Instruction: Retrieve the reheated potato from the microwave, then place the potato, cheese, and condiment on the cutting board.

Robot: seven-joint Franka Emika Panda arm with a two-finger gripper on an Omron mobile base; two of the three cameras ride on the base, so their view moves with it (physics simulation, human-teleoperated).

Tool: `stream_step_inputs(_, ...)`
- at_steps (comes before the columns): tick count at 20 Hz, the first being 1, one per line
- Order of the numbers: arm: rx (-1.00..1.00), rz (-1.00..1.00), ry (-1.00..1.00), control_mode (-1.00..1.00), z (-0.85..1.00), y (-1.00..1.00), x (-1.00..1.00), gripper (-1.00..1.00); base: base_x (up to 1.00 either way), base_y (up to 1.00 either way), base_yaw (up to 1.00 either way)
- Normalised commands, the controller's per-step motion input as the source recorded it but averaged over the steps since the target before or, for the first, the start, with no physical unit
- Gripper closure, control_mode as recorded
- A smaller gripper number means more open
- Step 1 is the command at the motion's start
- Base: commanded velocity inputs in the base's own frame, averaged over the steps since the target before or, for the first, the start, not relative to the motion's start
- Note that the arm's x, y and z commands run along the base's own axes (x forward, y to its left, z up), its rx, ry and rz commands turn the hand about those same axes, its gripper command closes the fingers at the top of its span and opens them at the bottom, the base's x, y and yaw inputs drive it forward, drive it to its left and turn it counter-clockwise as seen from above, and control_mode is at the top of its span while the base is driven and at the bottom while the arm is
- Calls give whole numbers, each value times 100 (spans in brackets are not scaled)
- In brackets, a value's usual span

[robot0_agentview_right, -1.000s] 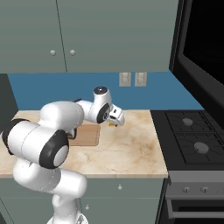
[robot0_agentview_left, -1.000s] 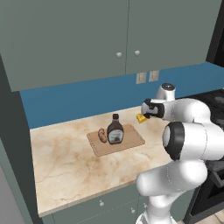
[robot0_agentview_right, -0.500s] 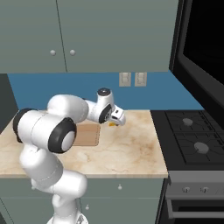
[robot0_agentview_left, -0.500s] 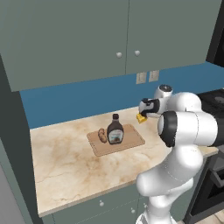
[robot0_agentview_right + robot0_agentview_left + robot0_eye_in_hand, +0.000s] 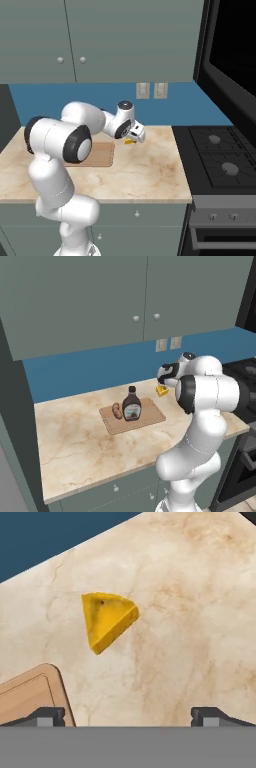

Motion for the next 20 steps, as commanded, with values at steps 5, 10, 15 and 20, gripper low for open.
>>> stream_step_inputs(5,0,0,4,-100,-16,1,37,-100,0,0,0)
stream_step_inputs(10,1,0,6,-100,-26,10,31,-100,0,0,0)
stream_step_inputs(15,4,0,6,-100,-23,12,25,-100,0,0,0)
stream_step_inputs(20,3,0,4,-100,-17,4,32,-100,0,0,0)
